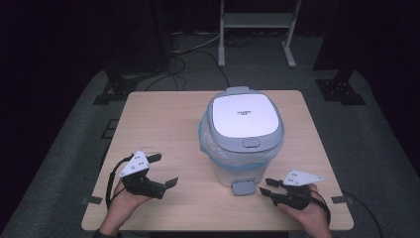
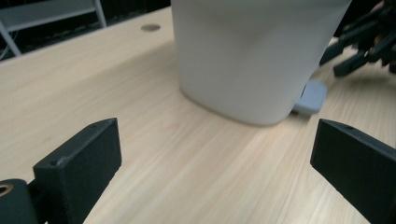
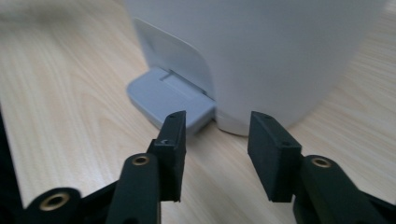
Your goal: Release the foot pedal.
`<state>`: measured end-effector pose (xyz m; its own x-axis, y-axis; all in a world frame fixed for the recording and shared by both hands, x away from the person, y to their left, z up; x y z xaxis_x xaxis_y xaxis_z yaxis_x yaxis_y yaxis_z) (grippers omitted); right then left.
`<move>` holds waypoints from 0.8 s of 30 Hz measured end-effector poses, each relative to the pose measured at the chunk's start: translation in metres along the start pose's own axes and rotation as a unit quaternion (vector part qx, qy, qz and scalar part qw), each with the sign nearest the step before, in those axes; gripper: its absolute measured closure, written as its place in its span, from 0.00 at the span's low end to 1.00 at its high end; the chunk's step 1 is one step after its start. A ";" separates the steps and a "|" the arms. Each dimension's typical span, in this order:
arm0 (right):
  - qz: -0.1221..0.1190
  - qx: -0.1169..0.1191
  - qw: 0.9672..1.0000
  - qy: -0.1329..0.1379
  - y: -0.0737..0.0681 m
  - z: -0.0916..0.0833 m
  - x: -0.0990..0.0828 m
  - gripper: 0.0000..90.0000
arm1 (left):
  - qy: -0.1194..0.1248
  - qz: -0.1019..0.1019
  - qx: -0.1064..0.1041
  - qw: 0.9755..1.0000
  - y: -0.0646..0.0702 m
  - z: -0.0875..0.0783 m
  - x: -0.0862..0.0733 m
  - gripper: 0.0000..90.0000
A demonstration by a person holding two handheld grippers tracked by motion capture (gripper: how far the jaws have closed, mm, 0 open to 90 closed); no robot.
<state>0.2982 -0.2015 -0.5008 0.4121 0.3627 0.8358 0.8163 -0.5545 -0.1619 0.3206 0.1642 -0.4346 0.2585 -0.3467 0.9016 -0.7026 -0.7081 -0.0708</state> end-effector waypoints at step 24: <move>0.029 -0.079 0.994 -0.065 0.047 -0.017 -0.036 0.34 | -0.148 0.035 0.026 0.988 -0.005 0.008 -0.093 0.00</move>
<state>0.3146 -0.2539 -0.5298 0.5142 0.4144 0.7509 0.7197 -0.6847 -0.1150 0.3056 0.1947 -0.5219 0.3981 -0.5561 0.7296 -0.6934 -0.7031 -0.1575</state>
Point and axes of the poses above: each handheld gripper's, and its own axes: z roughly forward along the jaws, x roughly out of its top, y roughly to its right, the point moved 7 cm from there along z, roughly forward along the jaws, and after that the axes turned 9 degrees about x, right-handed, at the moved point
